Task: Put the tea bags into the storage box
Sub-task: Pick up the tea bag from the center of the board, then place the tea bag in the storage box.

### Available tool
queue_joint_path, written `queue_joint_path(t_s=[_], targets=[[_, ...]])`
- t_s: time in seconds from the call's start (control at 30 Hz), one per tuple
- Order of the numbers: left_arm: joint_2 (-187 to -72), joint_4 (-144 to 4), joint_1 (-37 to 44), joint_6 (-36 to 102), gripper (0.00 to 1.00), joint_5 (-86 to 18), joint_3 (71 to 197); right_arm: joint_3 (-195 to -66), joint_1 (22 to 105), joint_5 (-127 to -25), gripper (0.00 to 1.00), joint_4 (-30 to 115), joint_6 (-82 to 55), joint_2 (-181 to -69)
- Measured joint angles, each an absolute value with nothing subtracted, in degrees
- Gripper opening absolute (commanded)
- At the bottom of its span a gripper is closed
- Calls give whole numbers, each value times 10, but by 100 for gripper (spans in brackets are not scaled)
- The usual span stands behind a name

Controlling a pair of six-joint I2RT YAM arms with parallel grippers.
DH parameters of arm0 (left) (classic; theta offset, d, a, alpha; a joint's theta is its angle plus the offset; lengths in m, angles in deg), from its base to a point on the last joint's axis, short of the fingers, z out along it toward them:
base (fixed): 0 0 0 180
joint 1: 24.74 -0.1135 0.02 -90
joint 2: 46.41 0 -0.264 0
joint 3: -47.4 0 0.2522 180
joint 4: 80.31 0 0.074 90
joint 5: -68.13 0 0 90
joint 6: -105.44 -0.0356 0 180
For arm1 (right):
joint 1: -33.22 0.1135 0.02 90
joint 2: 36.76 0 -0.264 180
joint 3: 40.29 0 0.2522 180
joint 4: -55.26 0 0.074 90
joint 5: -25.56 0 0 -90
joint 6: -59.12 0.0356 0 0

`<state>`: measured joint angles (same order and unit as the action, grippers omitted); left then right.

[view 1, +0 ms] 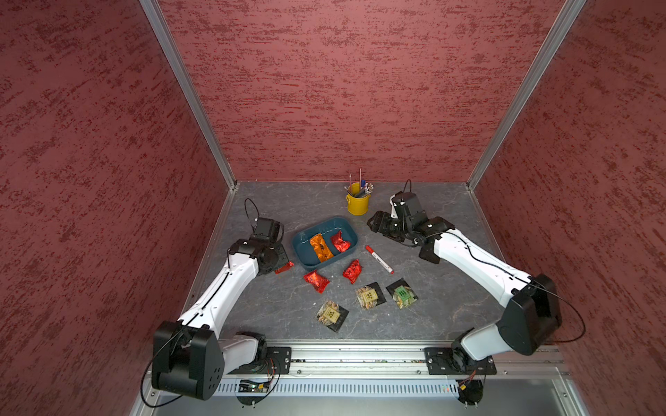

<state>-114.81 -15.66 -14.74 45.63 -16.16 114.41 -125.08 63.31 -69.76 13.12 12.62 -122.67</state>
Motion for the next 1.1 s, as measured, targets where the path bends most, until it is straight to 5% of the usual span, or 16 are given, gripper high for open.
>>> queue_joint_path(t_s=[0.67,1.1], targets=[[-1265,-138,-91,454,29,-170,1303,-1138,406,-697,76,35,89,-1147],[-1335,-188,-77,449,34,-189,1336,-1046,264,-763,41,34,68,-1142]])
